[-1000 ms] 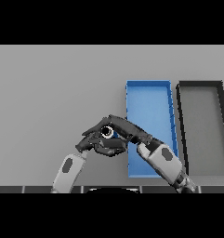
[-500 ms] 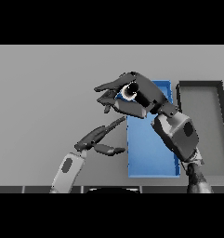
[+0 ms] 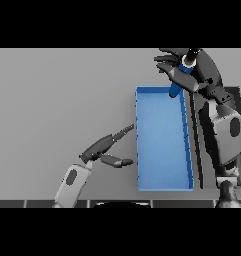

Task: Pick up the blue pipe and place it into the blue bin.

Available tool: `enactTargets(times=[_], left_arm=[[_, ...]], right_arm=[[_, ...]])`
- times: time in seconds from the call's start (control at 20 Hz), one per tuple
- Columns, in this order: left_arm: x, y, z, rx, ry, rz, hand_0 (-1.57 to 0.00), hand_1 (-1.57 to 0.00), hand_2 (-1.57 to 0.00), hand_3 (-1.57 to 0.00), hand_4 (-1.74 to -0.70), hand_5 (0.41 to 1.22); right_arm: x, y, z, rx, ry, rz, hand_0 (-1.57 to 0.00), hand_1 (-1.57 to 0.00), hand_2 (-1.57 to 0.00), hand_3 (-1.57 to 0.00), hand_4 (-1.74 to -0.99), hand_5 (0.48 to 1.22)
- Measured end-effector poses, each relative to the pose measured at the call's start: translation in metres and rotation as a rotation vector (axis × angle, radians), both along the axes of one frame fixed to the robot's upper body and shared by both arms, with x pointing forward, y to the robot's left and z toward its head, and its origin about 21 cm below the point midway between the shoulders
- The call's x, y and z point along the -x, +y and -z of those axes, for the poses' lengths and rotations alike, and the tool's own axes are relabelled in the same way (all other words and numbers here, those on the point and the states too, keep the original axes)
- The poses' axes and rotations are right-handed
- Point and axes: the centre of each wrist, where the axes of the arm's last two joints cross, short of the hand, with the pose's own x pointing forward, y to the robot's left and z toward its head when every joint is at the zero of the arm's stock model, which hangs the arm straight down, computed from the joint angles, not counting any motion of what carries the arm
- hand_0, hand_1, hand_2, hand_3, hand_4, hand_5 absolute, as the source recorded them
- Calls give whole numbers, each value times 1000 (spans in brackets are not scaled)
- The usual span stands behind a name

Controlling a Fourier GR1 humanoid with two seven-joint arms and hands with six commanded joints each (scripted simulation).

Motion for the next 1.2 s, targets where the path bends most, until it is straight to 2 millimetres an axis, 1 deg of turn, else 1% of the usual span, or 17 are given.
enactTargets(times=[0.15,0.25,0.3,0.4,0.45,0.55,0.6,0.65,0.7,0.75,0.85,0.9,0.95,1.0,1.05,1.1,1.2], left_arm=[[-1,3,-1,-4,3,-1,1,1,1,1,-866,420],[1,2,2,-1,15,0,1,1,1,1,-875,422],[3,3,2,17,17,1,1,1,1,1,-877,422],[9,3,6,23,28,7,1,1,1,1,-879,425],[6,2,3,17,30,-5,1,1,1,1,-880,427],[10,4,3,24,24,6,1,1,1,1,-882,427],[11,4,4,16,28,2,1,1,1,1,-884,425],[9,2,2,14,31,1,1,1,1,1,-887,423],[8,4,2,11,30,-3,1,1,1,1,-888,422],[12,4,6,11,33,9,1,1,1,1,-887,420],[9,3,6,6,32,-6,1,1,1,1,-885,420],[9,4,5,10,25,-3,1,1,1,1,-883,421],[9,2,7,1,31,-3,1,1,1,1,-883,421],[9,1,6,2,29,-3,1,1,1,1,-882,421],[9,3,6,0,19,-2,1,1,1,1,-881,422],[9,5,5,0,18,1,1,1,1,1,-878,422],[11,1,6,5,26,2,1,1,1,1,-878,427]], right_arm=[[3,-24,35,20,97,68,-1571,-1571,-1571,-1571,-1741,1221],[11,-33,61,30,156,105,-1571,-1571,-1571,-1571,-1741,1221],[15,-40,69,39,177,117,-1571,-1571,-1571,-1571,-1741,1221],[21,-43,89,34,241,165,-1571,-1571,-1571,-1571,-1741,1221],[28,-46,101,33,274,193,-1571,-1571,-1571,-1571,-1741,1221],[36,-53,112,50,327,262,-1571,-1571,-1571,-1571,-1741,1221],[40,-51,122,58,371,285,-1571,-1571,-1571,-1571,-1741,1221],[44,-53,131,78,405,322,-1571,-1571,-1571,-1508,-1741,1221],[47,-53,138,87,440,356,-1571,-1571,-1571,-1521,-1741,1221],[49,-51,144,90,478,381,-1571,-1571,-1571,-1255,-1741,1221],[52,-52,153,144,532,422,-1571,-1571,-1571,-1024,-1741,1221],[56,-49,165,170,573,439,-1571,-1571,-1571,-908,-1741,1221],[57,-48,170,186,596,460,-1571,-1548,-1571,-847,-1741,1221],[56,-46,174,196,625,484,-1465,-1336,-1339,-788,-1678,1221],[52,-46,175,210,640,499,-1172,-1069,-1071,-630,-1592,1221],[51,-45,178,234,641,509,-937,-855,-856,-504,-1503,1221],[49,-44,178,277,676,515,-599,-547,-548,-322,-1337,1221]])
